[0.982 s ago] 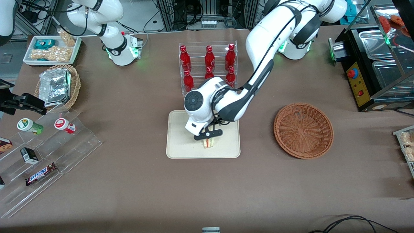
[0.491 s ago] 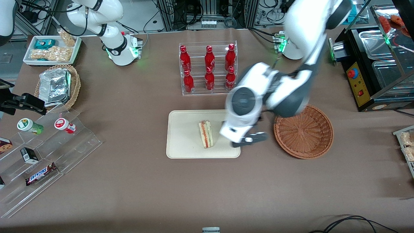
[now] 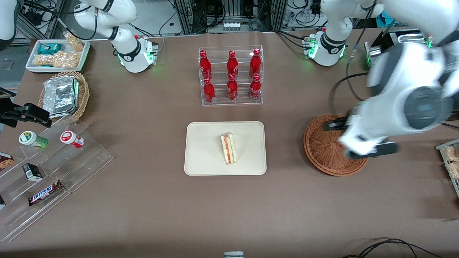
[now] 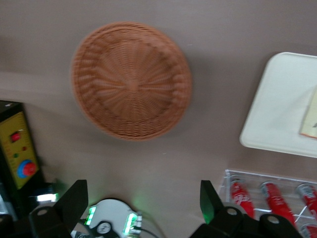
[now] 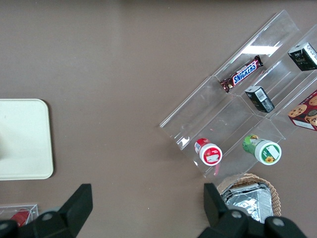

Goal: Place sandwich from basket to tray

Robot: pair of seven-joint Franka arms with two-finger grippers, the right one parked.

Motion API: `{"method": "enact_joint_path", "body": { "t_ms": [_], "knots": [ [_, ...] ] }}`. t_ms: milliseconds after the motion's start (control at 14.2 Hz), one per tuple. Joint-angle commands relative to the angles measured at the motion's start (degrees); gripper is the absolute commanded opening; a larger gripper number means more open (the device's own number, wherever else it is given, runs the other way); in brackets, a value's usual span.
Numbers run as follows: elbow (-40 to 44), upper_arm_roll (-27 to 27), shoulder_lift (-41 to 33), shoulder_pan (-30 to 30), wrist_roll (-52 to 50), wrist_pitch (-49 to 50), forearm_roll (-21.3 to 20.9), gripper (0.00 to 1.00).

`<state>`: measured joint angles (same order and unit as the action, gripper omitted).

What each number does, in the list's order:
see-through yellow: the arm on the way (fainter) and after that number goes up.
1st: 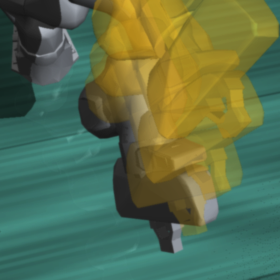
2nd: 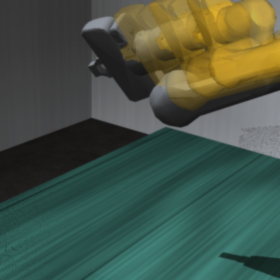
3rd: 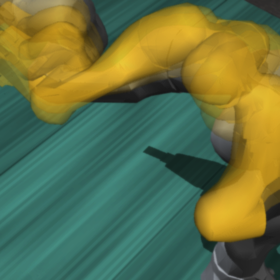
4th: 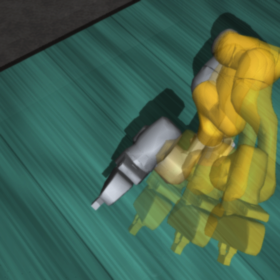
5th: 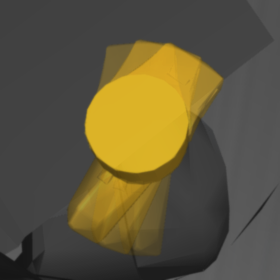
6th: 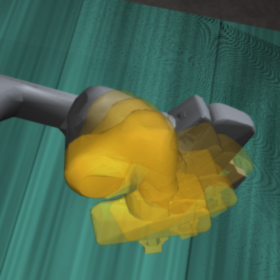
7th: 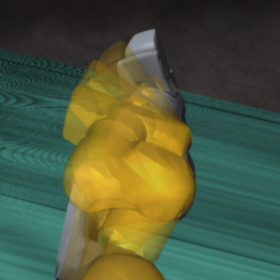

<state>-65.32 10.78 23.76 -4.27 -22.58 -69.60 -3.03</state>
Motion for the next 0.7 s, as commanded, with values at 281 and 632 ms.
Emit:
{"method": "enact_joint_path", "body": {
  "t_ms": [281,632],
  "knots": [
    [-28.8,0.5,-19.3,10.9,10.9,-13.7,-1.2,1.00],
    [-24.8,0.5,-21.2,11.4,13.3,-11.6,-2.7,1.00]
  ]
}}
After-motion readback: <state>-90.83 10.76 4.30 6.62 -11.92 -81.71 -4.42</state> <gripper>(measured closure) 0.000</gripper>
